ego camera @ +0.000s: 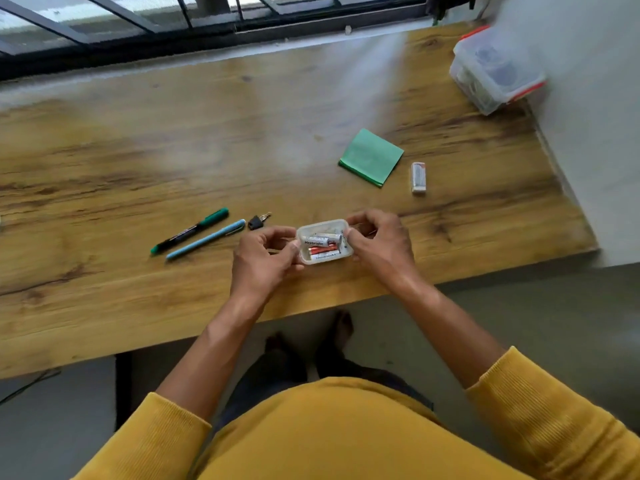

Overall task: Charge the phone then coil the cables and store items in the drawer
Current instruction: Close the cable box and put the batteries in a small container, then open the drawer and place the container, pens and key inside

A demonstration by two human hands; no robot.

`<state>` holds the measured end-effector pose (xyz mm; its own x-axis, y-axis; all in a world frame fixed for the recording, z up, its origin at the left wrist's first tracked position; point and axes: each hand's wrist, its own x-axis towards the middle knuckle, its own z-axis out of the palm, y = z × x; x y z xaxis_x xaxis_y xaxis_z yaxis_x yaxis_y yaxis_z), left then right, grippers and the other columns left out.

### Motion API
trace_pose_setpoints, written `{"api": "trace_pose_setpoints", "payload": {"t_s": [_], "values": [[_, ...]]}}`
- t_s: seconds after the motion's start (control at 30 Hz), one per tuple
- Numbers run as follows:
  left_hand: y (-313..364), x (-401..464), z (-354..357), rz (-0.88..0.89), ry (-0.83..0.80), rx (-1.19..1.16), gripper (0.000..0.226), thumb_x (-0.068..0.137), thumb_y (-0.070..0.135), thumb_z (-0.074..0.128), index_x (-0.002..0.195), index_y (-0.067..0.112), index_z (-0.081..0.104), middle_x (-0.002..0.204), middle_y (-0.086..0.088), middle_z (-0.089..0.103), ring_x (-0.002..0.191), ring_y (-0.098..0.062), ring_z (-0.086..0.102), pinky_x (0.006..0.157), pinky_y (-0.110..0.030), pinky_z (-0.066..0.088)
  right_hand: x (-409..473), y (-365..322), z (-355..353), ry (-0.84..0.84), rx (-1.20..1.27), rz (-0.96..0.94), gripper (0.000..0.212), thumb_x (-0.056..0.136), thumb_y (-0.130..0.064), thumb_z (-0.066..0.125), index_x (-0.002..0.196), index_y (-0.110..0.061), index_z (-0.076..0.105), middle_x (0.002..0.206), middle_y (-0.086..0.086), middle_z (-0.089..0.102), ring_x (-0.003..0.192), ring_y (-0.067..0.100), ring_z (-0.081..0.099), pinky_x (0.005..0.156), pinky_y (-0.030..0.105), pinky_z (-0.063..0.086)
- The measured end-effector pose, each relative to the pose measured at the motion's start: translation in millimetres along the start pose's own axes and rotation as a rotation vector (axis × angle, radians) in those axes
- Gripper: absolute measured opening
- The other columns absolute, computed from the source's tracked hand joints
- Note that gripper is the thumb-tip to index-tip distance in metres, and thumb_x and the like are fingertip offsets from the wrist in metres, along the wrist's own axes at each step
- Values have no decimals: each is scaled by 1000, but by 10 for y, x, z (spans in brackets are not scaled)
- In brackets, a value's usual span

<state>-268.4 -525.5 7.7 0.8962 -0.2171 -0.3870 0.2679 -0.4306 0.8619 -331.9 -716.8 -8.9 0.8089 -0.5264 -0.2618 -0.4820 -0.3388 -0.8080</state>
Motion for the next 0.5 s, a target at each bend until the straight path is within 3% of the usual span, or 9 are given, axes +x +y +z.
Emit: {"api": "trace_pose_setpoints", "payload": {"t_s": [0.23, 0.37, 0.5], "values": [[-66, -148, 77, -13, -18, 9, 21, 98, 12, 75, 118, 15, 75, 101, -4, 79, 78, -14, 79, 72, -33, 67, -211, 111, -42, 44, -36, -12, 21, 95, -26, 72, 115, -23, 76, 99, -8, 74, 93, 8, 70, 84, 39, 63], [-151, -217, 74, 13, -22, -10, 34, 100, 13, 73, 133, 13, 69, 107, -5, 78, 84, -16, 80, 76, -37, 67, -312, 96, -45, 60, -39, -50, 25, 98, -24, 70, 122, -20, 74, 107, -3, 75, 97, 9, 69, 85, 33, 62], [-326, -408, 72, -21, 87, -116, 30, 102, 12, 69, 131, 16, 66, 104, -5, 76, 83, -18, 80, 75, -36, 66, -573, 183, -50, 214, -7, -43, 20, 99, -19, 67, 118, -17, 74, 104, -5, 74, 86, 1, 65, 69, 4, 47]]}}
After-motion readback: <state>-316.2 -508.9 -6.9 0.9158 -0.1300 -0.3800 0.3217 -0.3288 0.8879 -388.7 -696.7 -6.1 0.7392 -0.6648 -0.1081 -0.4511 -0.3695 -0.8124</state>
